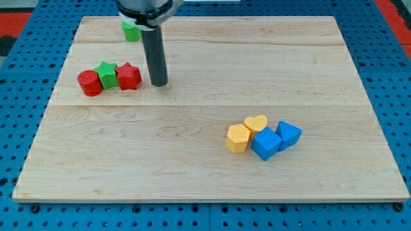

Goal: Push the green circle into green star

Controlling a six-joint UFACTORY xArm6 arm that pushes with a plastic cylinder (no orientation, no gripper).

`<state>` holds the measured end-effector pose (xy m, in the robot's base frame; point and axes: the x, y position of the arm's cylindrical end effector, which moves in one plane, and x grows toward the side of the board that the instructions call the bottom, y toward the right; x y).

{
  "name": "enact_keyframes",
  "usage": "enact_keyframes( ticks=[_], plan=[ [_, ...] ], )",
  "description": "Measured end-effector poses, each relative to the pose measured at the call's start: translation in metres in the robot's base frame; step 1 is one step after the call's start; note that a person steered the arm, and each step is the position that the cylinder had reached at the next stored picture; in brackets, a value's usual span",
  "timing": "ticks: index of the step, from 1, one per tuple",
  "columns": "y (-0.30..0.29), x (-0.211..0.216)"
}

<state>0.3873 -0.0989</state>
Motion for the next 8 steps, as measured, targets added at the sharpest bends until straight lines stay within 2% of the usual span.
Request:
enact_keyframes(
  ticks=[2, 3, 4, 5, 6, 7, 8],
  plan=[
    [-0.011, -0.012],
    [-0.051, -0.015],
    [-0.025, -0.033],
    [0.027, -0.097],
    [0.054, -0.174],
    [0.032, -0.195],
    [-0.011, -0.190]
  ],
)
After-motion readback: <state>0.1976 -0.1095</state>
